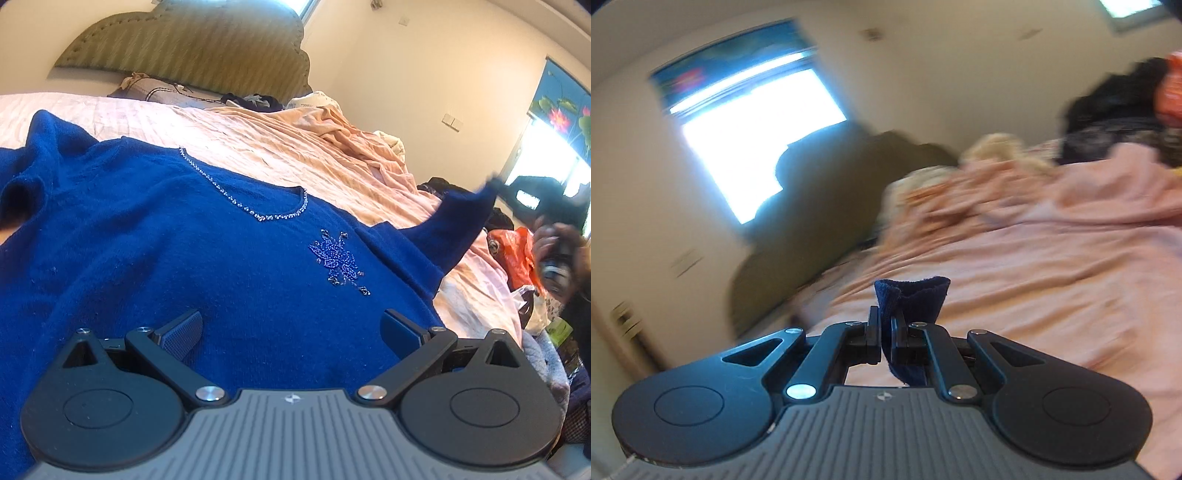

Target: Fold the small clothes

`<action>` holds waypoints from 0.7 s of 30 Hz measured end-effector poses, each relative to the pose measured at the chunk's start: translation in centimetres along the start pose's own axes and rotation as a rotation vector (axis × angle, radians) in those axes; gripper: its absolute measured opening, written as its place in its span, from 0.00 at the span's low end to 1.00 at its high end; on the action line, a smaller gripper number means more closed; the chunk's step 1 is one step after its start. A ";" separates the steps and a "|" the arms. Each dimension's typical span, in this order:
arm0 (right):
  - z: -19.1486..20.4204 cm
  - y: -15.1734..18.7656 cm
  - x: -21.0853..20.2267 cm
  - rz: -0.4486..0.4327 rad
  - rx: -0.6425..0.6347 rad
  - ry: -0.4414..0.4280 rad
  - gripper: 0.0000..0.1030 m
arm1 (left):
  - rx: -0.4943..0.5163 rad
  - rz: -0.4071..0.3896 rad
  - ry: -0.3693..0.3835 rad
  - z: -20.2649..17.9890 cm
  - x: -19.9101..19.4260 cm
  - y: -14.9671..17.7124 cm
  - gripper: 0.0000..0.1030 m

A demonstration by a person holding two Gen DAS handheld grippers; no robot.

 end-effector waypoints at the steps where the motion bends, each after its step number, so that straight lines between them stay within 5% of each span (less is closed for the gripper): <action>1: 2.6 1.7 1.0 0.034 0.003 -0.058 0.09 | -0.003 0.000 0.002 0.1 0.0 0.0 1.00; 4: 8.5 8.5 4.9 0.155 0.040 -0.173 0.08 | -0.012 0.000 0.008 0.2 -0.1 0.0 1.00; 7: 11.1 16.3 8.4 0.268 0.082 -0.169 0.09 | -0.022 0.001 0.015 0.3 -0.1 0.0 1.00; 10: 11.4 21.3 9.4 0.351 0.024 -0.040 0.32 | -0.035 0.002 0.027 0.5 -0.2 -0.1 1.00; 16: 9.4 21.5 0.7 0.223 0.094 0.003 0.36 | -0.061 0.004 0.046 0.8 -0.2 -0.1 1.00; 21: 6.5 24.0 -3.4 0.252 0.110 0.100 0.40 | -0.049 0.005 0.038 0.8 -0.1 -0.1 1.00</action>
Point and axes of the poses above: each gripper's, at about its wrist camera, not at the fingertips, and x roughly the way its jaws point, z to its left, y to its underside, the point moved 6 cm from there along x, roughly the way its jaws point, and after that the axes turned 15 degrees about -y, right-handed, at the moved point
